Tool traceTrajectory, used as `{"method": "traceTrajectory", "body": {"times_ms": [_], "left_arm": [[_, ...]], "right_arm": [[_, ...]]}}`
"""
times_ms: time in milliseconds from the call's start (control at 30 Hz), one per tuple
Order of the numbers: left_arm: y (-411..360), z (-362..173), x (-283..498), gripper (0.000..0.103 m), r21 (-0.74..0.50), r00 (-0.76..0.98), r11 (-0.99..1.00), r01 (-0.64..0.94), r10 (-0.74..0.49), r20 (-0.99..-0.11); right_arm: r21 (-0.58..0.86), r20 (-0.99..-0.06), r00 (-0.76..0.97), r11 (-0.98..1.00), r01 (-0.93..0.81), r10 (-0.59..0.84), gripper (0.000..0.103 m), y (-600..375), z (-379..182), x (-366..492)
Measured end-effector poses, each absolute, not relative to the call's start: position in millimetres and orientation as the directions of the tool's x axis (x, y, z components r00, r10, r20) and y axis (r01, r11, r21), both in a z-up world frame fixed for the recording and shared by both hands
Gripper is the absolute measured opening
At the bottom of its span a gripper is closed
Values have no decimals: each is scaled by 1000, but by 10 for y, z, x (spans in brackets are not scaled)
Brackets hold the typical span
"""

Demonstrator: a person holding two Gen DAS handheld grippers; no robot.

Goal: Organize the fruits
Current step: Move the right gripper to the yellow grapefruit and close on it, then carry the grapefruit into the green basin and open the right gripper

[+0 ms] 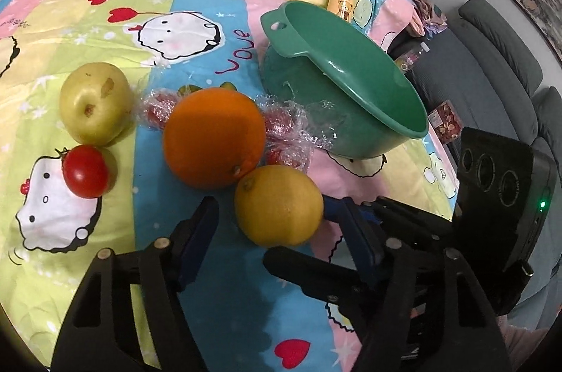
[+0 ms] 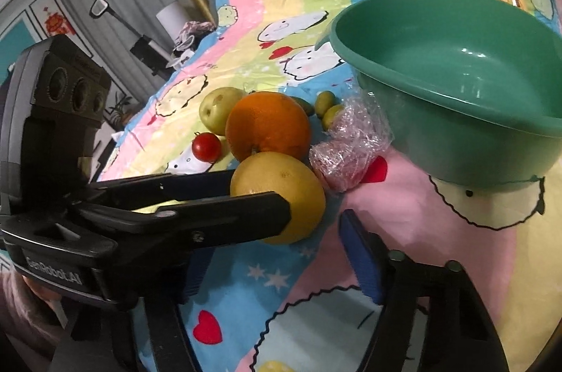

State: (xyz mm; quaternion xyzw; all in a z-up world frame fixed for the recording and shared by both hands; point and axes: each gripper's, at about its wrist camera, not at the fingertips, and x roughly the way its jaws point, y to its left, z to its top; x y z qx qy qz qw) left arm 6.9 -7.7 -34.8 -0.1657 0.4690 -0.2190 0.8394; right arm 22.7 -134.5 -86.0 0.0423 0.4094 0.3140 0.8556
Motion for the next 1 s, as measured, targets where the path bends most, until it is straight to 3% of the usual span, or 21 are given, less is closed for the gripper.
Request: {"method": "traceTrajectory", "body": {"times_ms": [67,533,1000], "left_arm": [[-91,-371,89,54,-490,455,846,212,-529,-717],[-154,-184,-109,55,-454,484,859,234,-508,-712],[-476,360,-15,55,-383,561,852,356,-523,-642]], "right_arm": [[333,-679,458,796,-506,575,58,-1321,-882,252],[336,-654,474,788,-516,589,56,-1341,-782,83],[289,-536,614,809,-512,579,56,-1609,-262,-27]]}}
